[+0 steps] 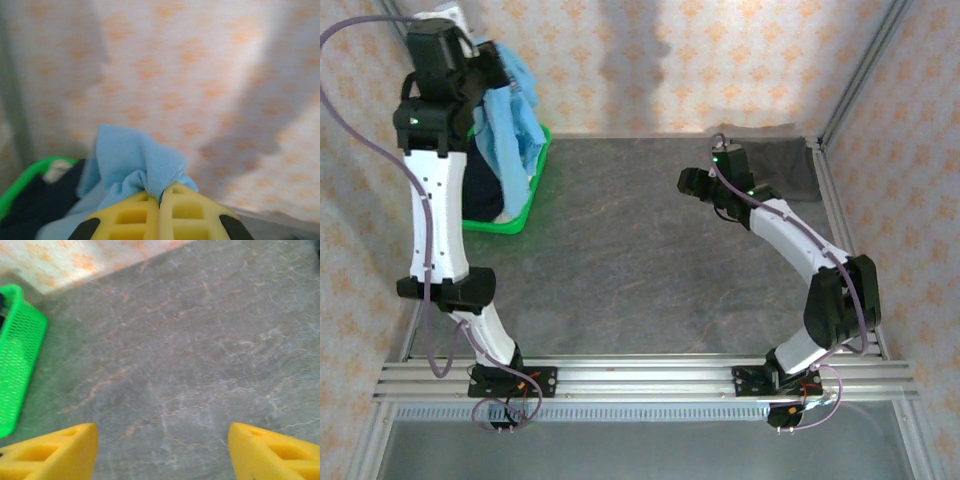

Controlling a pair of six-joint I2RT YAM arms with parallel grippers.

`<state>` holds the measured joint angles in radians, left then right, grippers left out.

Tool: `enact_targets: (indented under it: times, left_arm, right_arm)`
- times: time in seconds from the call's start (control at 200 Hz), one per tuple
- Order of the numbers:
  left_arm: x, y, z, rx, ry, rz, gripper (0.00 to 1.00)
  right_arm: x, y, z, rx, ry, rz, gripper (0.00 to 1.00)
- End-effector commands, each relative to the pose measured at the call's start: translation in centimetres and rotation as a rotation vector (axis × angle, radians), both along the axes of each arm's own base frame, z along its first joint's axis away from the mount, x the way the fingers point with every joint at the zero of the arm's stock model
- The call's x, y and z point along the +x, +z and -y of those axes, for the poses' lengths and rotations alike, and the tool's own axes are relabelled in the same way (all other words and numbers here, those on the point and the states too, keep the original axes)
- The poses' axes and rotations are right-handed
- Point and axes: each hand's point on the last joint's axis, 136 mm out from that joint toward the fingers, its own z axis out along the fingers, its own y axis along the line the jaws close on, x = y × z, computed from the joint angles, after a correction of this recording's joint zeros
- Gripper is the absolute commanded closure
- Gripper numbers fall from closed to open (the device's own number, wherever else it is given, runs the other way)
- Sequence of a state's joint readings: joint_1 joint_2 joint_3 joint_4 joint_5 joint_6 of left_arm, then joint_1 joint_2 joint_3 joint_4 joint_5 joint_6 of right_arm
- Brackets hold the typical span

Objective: Fold and stack the t-shirts

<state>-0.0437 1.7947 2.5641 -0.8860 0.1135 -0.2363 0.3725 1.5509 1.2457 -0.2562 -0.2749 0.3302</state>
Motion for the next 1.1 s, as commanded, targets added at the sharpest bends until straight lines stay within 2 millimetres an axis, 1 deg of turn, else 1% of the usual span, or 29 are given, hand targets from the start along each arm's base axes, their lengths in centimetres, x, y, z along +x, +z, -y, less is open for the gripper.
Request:
enact_targets:
  times: [0.0,0.1,0.18,0.23,0.295,0.335,0.37,0.4,0.45,0.46,0.5,0.556,0.591,0.611,0.671,0.691,0.726,0.746,0.776,0.841,0.946,0.996,1.011,1.021,1.031,1.036,1.046,1.096]
  left_arm:
    - [-3.7,3.7,9.0,0.014,-0.298,0.098,1.0]
    - [-4.9,3.3,14.3,-0.046,-0.483,0.088,1.0]
    - [-4.9,2.3,16.6,-0.071,-0.546,0.064,1.0]
    - [-4.4,1.4,17.0,-0.086,-0.555,0.04,1.0]
    - [-3.2,-0.4,16.7,-0.078,-0.511,-0.005,1.0]
    - [-2.1,-2.1,16.1,-0.067,-0.463,-0.044,1.0]
    - [-1.2,-3.8,15.8,-0.059,-0.43,-0.081,1.0]
    - [-0.5,-5.4,15.5,-0.048,-0.411,-0.113,0.92]
    - [0.7,-8.4,14.7,-0.012,-0.363,-0.175,0.74]
    - [0.8,-8.7,14.5,-0.004,-0.349,-0.18,0.71]
    - [1.7,-11.7,13.2,0.034,-0.278,-0.241,0.6]
    - [2.6,-16.1,11.0,0.059,-0.195,-0.339,0.51]
    - [2.9,-18.9,9.8,0.056,-0.163,-0.4,0.37]
    - [3.0,-20.4,9.2,0.051,-0.151,-0.433,0.33]
    - [2.9,-25.0,7.6,0.053,-0.116,-0.531,0.28]
    - [2.8,-26.1,7.2,0.058,-0.104,-0.552,0.27]
    - [2.4,-28.1,6.9,0.076,-0.104,-0.59,0.26]
    - [2.3,-29.0,7.1,0.084,-0.117,-0.605,0.26]
    - [2.1,-30.2,7.7,0.089,-0.148,-0.621,0.26]
    - [1.7,-32.1,9.9,0.092,-0.235,-0.637,0.26]
    - [1.5,-34.0,15.0,0.154,-0.41,-0.642,0.25]
    - [1.5,-34.9,17.5,0.189,-0.492,-0.662,0.25]
    - [1.5,-34.9,18.2,0.2,-0.512,-0.664,0.25]
    - [1.6,-35.4,18.7,0.208,-0.527,-0.674,0.25]
    - [1.6,-35.3,19.1,0.211,-0.539,-0.671,0.25]
    - [1.6,-35.9,19.4,0.217,-0.548,-0.685,0.25]
    - [1.6,-36.6,19.9,0.227,-0.563,-0.701,0.25]
    - [1.7,-38.1,21.9,0.269,-0.622,-0.736,0.25]
  right_arm:
    - [-0.8,5.6,-1.2,0.106,0.059,0.132,0.26]
    - [-2.2,7.7,-1.7,0.179,0.1,0.199,0.19]
    - [-3.5,9.1,-1.8,0.212,0.128,0.241,0.16]
    - [-4.2,9.6,-1.7,0.21,0.132,0.258,0.14]
    - [-4.7,9.7,-1.3,0.202,0.126,0.268,0.12]
    - [-4.9,9.6,-1.2,0.196,0.127,0.27,0.12]
    - [-5.0,9.3,-1.2,0.19,0.124,0.27,0.11]
    - [-5.0,8.8,-1.1,0.182,0.119,0.262,0.11]
    - [-4.6,7.4,-0.9,0.155,0.103,0.232,0.11]
    - [-4.4,7.1,-0.8,0.147,0.096,0.226,0.11]
    - [-3.9,5.5,-0.3,0.11,0.064,0.188,0.11]
    - [-3.3,3.0,0.7,0.038,0.008,0.122,0.11]
    - [-3.0,1.4,1.3,-0.012,-0.021,0.077,0.11]
    - [-2.9,0.6,1.7,-0.039,-0.04,0.053,0.11]
    - [-2.7,-1.5,2.7,-0.107,-0.077,-0.006,0.11]
    - [-2.7,-2.1,2.9,-0.124,-0.087,-0.021,0.11]
    - [-2.7,-2.8,3.3,-0.146,-0.1,-0.037,0.11]
    - [-2.7,-3.2,3.4,-0.154,-0.103,-0.045,0.12]
    - [-2.7,-3.7,3.6,-0.166,-0.11,-0.054,0.12]
    - [-2.6,-4.8,3.8,-0.183,-0.119,-0.076,0.12]
    - [-2.1,-7.0,3.9,-0.217,-0.127,-0.119,0.13]
    - [-1.6,-8.2,4.3,-0.246,-0.147,-0.145,0.16]
    - [-1.5,-8.6,4.3,-0.254,-0.15,-0.154,0.17]
    - [-1.4,-8.8,4.4,-0.259,-0.151,-0.16,0.17]
    - [-1.3,-9.1,4.3,-0.262,-0.151,-0.166,0.18]
    - [-1.2,-9.2,4.3,-0.263,-0.151,-0.169,0.18]
    - [-1.2,-9.4,4.3,-0.266,-0.151,-0.175,0.18]
    - [-0.7,-10.6,4.1,-0.269,-0.145,-0.203,0.2]
